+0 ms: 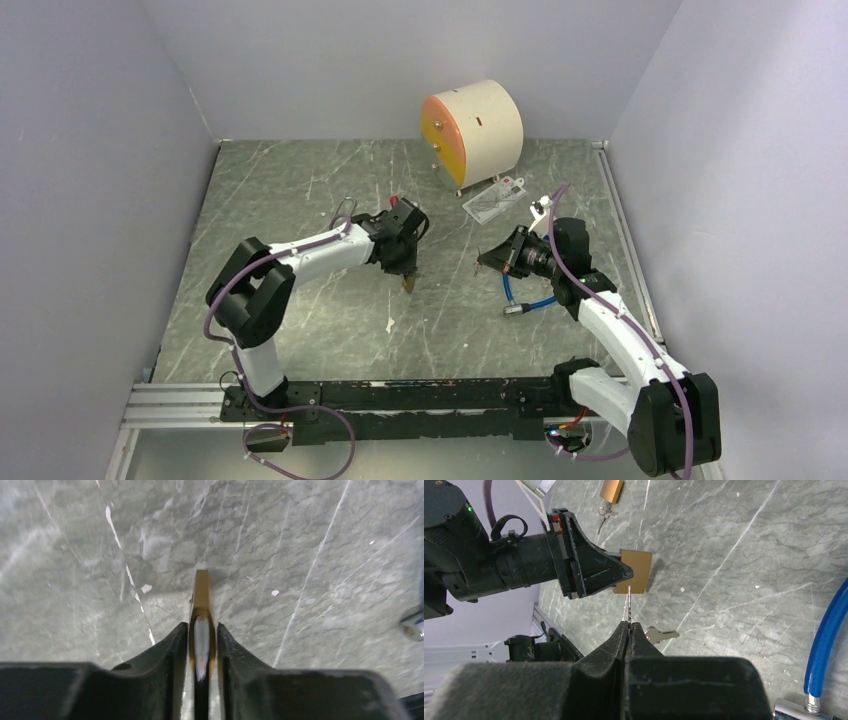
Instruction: Unlock with the key
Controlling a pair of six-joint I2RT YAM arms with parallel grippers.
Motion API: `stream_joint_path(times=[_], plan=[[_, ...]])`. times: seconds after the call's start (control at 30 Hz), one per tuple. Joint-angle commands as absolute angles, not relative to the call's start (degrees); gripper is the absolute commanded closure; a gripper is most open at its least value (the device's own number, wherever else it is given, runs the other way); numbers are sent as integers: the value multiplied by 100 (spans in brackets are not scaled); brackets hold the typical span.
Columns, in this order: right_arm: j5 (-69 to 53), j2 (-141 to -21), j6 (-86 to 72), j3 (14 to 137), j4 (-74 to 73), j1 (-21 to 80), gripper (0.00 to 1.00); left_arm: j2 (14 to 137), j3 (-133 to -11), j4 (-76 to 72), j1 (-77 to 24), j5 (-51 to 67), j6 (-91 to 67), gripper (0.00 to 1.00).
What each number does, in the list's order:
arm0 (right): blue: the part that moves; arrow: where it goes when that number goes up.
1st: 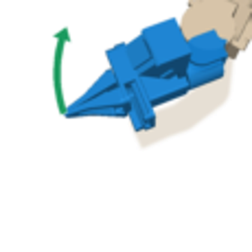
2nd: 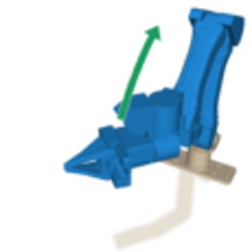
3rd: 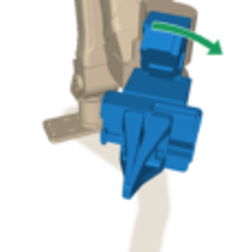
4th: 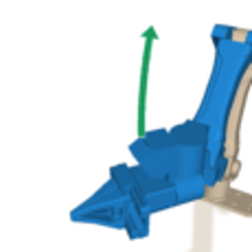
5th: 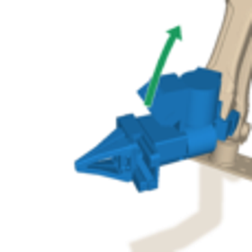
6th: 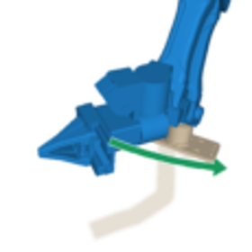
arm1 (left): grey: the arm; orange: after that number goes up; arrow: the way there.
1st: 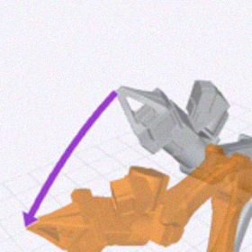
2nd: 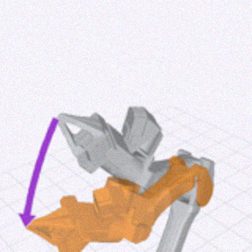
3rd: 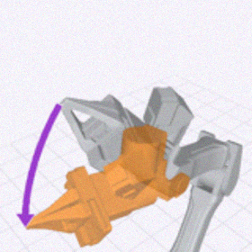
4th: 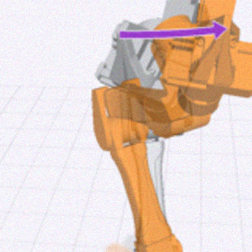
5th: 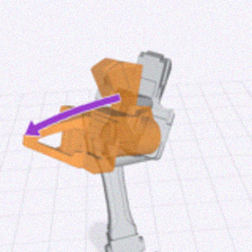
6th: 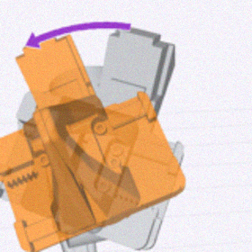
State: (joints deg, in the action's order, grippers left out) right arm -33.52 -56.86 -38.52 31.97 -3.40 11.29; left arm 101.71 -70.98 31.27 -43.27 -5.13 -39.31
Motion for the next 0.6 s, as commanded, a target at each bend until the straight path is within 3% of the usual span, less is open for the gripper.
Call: stream_joint_path(times=[0.0,0.1,0.57], plan=[[-3310,-5616,-3754,3211,-162,1143,100,10169,-7241,2690,-4474,-646,-3204,63],[-3292,-5606,-3740,3221,-207,1143,100,10213,-7079,2432,-4706,-1109,-3353,57],[-3294,-5590,-3715,3252,-289,1144,100,10152,-6244,1665,-5199,-2381,-4066,59]])
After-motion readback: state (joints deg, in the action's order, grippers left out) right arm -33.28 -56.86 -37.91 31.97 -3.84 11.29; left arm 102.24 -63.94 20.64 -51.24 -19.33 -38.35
